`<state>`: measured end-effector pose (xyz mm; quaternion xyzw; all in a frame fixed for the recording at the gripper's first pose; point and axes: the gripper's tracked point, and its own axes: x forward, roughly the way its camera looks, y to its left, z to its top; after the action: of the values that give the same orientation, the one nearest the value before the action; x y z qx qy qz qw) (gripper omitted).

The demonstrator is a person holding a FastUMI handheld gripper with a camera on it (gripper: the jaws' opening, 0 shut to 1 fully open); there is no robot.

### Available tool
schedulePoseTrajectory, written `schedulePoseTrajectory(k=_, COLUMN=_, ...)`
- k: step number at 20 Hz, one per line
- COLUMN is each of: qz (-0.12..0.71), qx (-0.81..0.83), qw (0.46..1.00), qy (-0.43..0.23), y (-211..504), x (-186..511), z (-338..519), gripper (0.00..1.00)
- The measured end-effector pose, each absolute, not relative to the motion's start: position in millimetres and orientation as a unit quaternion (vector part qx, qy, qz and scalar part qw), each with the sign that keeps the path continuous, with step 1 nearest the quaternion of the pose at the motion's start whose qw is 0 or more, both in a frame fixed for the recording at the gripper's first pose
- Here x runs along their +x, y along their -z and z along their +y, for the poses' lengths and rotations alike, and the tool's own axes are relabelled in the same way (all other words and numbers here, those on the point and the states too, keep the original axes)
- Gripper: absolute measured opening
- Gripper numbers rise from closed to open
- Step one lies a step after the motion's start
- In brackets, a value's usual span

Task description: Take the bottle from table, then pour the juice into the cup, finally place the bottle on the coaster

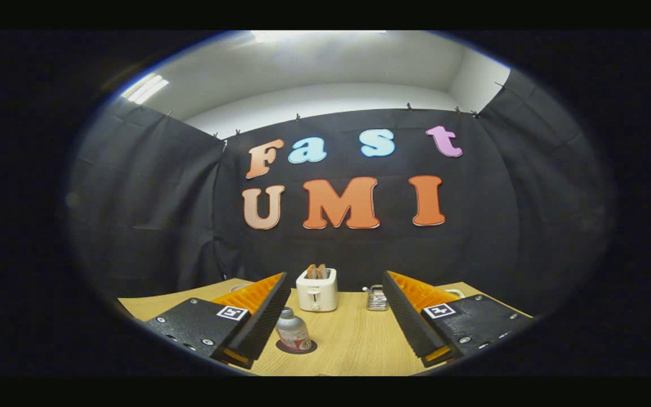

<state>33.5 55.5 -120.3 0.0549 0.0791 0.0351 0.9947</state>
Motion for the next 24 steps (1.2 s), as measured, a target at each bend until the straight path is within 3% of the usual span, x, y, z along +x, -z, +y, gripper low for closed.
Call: schedulePoseTrajectory(k=24, qz=0.038, qx=0.017, qw=0.999, qy=-0.004, y=91, x=28, z=30, gripper=0.97)
